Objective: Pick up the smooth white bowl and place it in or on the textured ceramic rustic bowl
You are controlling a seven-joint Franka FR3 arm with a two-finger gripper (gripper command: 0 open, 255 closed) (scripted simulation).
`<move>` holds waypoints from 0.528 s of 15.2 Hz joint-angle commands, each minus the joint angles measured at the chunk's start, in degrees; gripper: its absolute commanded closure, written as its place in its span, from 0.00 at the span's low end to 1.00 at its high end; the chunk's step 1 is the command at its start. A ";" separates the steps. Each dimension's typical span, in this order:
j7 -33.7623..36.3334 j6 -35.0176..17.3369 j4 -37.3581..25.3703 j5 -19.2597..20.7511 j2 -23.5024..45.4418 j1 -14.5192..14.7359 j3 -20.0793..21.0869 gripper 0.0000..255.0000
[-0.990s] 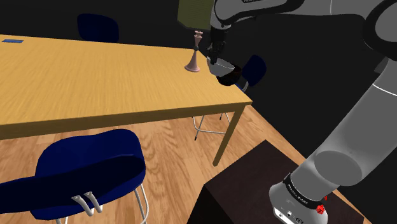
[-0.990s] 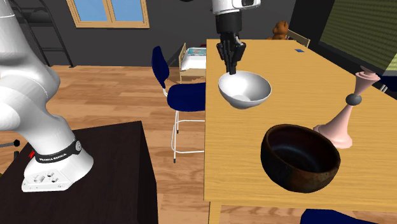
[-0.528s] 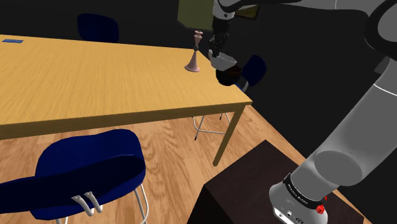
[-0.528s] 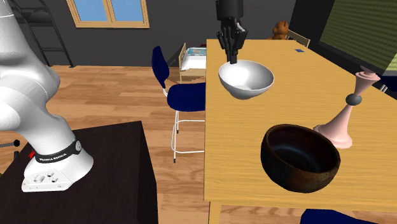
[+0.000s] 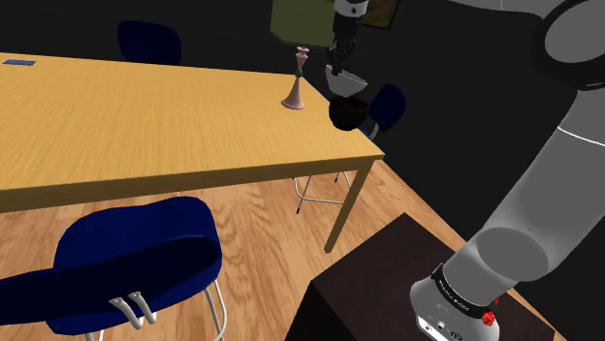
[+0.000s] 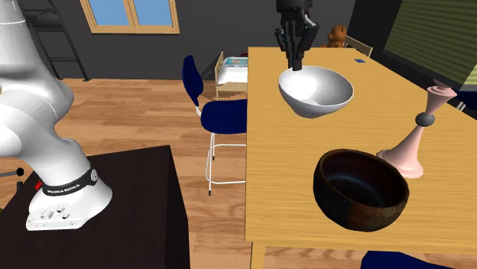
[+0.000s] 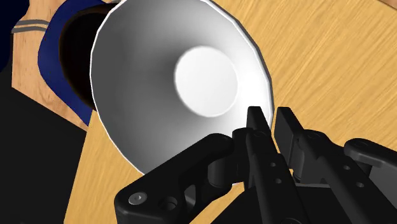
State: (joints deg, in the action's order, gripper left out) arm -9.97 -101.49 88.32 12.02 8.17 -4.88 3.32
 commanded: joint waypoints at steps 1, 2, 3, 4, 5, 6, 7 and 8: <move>-2.73 1.00 -3.51 -0.33 2.00 -1.36 -1.00 1.00; -3.98 1.58 -5.51 -0.50 3.19 -2.00 -1.44 1.00; -5.22 2.22 -7.65 -0.69 4.47 -2.65 -1.87 1.00; -6.45 2.92 -9.93 -0.90 5.83 -3.30 -2.27 1.00; -7.68 3.69 -12.38 -1.11 7.29 -3.98 -2.65 1.00; -8.90 4.55 -15.02 -1.34 8.86 -4.66 -3.01 1.00; -10.12 5.51 -17.89 -1.58 10.57 -5.35 -3.34 1.00; -11.34 6.60 -21.02 -1.83 12.42 -6.06 -3.66 1.00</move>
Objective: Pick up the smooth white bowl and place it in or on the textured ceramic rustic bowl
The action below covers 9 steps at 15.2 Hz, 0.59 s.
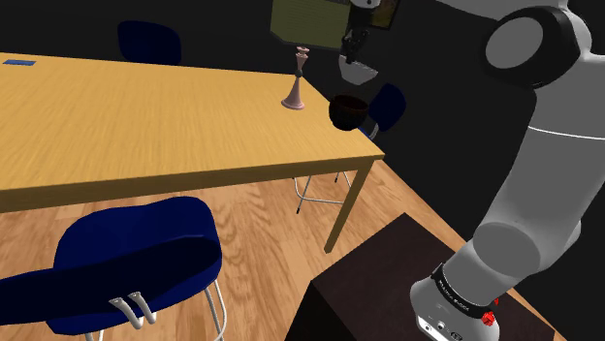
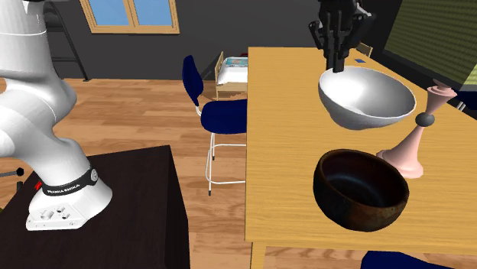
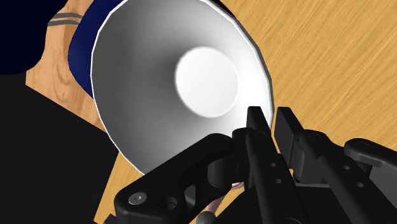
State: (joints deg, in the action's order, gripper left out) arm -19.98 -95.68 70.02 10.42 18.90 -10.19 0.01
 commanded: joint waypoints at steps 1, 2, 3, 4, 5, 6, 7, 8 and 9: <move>-2.55 2.02 -6.19 -0.51 3.73 -1.46 -0.66 1.00; -3.77 3.45 -10.08 -0.79 6.01 -2.19 -0.94 1.00; -5.25 5.51 -15.51 -1.14 9.15 -3.07 -1.26 1.00; -5.06 4.36 -13.74 -1.10 8.55 -3.11 -1.21 1.00; -4.89 3.23 -12.02 -1.08 7.96 -3.14 -1.19 1.00; -4.72 2.18 -10.47 -1.05 7.49 -3.15 -1.17 1.00; -4.56 1.14 -8.98 -1.03 7.04 -3.17 -1.16 1.00; -4.41 0.14 -7.55 -1.01 6.63 -3.19 -1.16 1.00; -4.26 -0.84 -6.20 -0.98 6.26 -3.20 -1.15 1.00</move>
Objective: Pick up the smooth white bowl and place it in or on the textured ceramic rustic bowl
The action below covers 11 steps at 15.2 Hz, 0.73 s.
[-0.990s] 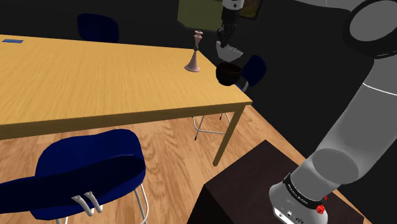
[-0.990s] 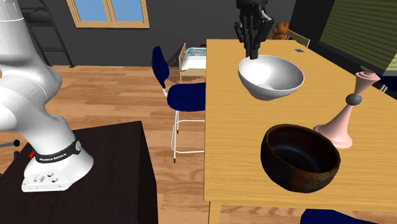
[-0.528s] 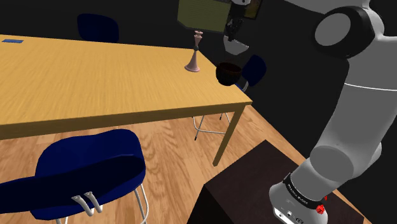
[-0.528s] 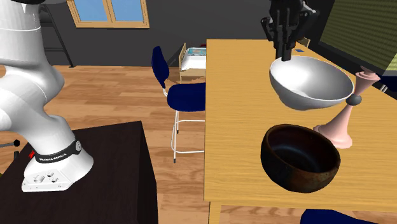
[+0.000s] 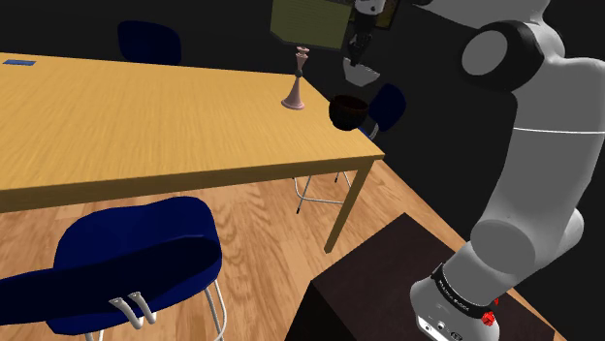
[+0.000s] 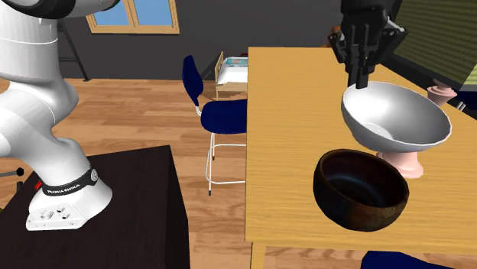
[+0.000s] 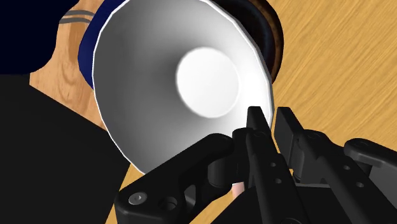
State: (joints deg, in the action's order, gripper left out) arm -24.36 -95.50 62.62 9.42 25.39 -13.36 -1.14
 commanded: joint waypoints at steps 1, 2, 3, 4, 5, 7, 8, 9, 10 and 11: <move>0.27 -1.98 2.49 0.05 -0.55 -0.05 0.01 1.00; 0.42 -2.91 3.73 0.07 -0.85 -0.06 0.01 1.00; 0.56 -3.82 4.92 0.10 -1.12 -0.08 0.01 1.00; 0.69 -4.71 6.06 0.13 -1.35 -0.09 0.02 1.00; 0.83 -5.59 7.16 0.16 -1.57 -0.10 0.02 1.00; 1.10 -7.30 9.24 0.22 -1.92 -0.13 0.02 1.00; 1.23 -8.13 10.22 0.26 -2.06 -0.14 0.01 1.00; 1.36 -8.95 11.18 0.29 -2.18 -0.15 0.01 1.00; 1.49 -9.76 12.10 0.33 -2.28 -0.16 0.01 1.00; 1.62 -10.56 12.99 0.36 -2.37 -0.17 0.00 1.00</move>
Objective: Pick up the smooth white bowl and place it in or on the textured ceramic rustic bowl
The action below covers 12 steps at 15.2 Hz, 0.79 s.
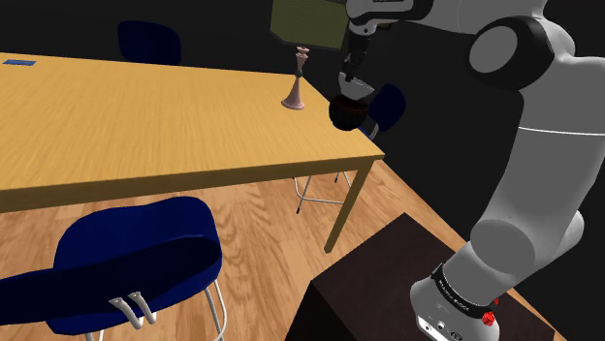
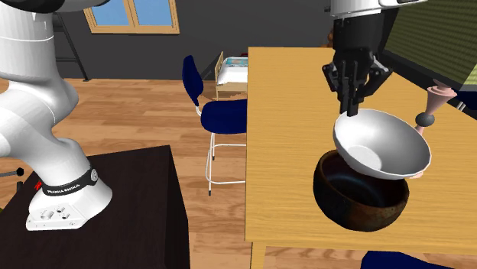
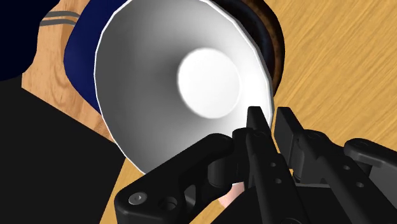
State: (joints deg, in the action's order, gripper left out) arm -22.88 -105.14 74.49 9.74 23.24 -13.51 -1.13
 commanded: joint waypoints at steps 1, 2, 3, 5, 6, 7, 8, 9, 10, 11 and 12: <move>0.27 -1.71 1.98 0.09 -0.28 -0.03 -0.01 1.00; 0.39 -2.49 2.82 0.12 -0.33 -0.04 -0.02 1.00; 0.52 -3.27 3.63 0.16 -0.36 -0.05 -0.02 1.00; 0.79 -4.97 5.36 0.26 -0.37 -0.07 -0.04 1.00; 0.80 -4.97 5.38 0.26 -0.38 -0.07 -0.04 1.00; 0.80 -4.97 5.36 0.26 -0.37 -0.07 -0.04 1.00; 0.80 -4.97 5.36 0.26 -0.37 -0.07 -0.04 1.00; 0.80 -4.97 5.36 0.26 -0.37 -0.07 -0.04 1.00; 0.79 -4.97 5.36 0.26 -0.37 -0.07 -0.04 1.00; 0.79 -4.97 5.36 0.26 -0.37 -0.07 -0.04 1.00; 0.79 -4.97 5.36 0.26 -0.37 -0.07 -0.04 1.00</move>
State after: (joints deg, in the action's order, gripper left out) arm -22.09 -110.09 79.85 9.99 22.87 -13.58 -1.17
